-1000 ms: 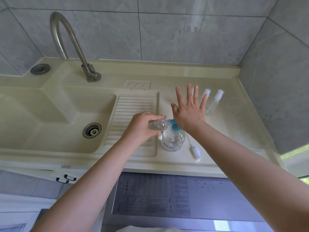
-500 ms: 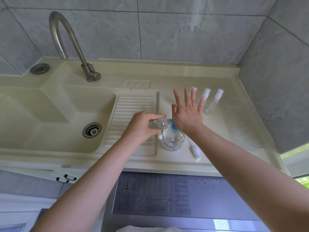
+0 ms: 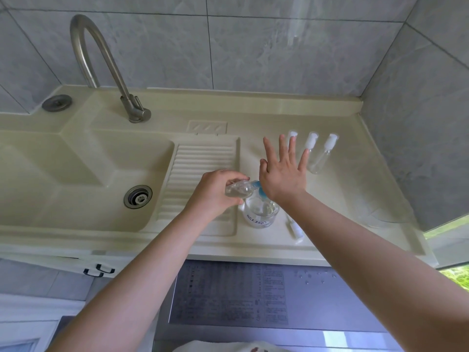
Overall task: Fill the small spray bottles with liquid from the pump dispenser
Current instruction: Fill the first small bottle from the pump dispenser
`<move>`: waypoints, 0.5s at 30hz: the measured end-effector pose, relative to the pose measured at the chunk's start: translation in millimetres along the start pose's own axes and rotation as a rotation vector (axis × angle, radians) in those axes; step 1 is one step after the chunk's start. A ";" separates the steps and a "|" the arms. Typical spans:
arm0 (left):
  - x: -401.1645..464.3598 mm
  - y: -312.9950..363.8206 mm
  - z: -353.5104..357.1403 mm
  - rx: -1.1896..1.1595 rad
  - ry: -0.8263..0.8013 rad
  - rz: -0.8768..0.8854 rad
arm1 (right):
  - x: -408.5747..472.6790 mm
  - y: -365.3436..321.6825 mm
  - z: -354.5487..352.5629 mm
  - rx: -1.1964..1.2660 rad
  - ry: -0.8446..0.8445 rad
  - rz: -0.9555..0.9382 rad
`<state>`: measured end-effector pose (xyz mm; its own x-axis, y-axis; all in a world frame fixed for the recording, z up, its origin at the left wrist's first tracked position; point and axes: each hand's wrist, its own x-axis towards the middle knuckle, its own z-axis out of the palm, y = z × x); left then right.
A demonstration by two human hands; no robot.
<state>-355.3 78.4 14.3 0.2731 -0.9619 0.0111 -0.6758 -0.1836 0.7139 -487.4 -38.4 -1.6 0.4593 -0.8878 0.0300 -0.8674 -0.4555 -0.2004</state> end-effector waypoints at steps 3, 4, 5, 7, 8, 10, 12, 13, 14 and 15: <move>-0.2 0.3 0.4 -0.007 -0.002 -0.007 | -0.2 2.9 -1.4 -0.017 0.019 0.002; -0.3 0.5 0.0 -0.013 0.002 -0.008 | 0.8 2.6 -3.6 -0.015 0.022 0.002; -0.7 0.5 -0.6 -0.019 0.009 -0.010 | 1.6 1.7 -5.6 -0.008 0.018 0.005; -0.2 -0.1 -1.7 -0.025 0.018 -0.013 | 3.0 -1.1 -7.7 -0.025 0.008 -0.009; 0.3 -0.7 -1.7 -0.024 0.017 -0.014 | 2.9 -1.7 -7.4 -0.042 0.001 -0.020; 0.9 -1.3 -0.5 -0.017 0.011 -0.011 | 2.0 -0.3 -4.8 -0.033 -0.022 -0.021; 0.9 -2.1 0.5 -0.008 0.012 -0.007 | 0.9 0.6 -1.9 -0.013 -0.045 -0.011; 0.4 -2.2 0.9 -0.009 0.013 -0.009 | 0.2 1.0 -0.9 -0.014 -0.052 -0.008; 0.6 -2.5 0.8 -0.010 0.014 -0.010 | 0.9 0.8 -1.6 -0.019 -0.052 -0.009; 0.7 -3.0 0.8 -0.008 0.014 -0.008 | 2.0 0.8 -3.5 -0.024 -0.049 -0.010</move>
<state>-353.6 78.1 11.7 0.2886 -0.9573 0.0150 -0.6681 -0.1902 0.7193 -487.8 -40.8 1.7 0.4767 -0.8789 -0.0160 -0.8665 -0.4667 -0.1772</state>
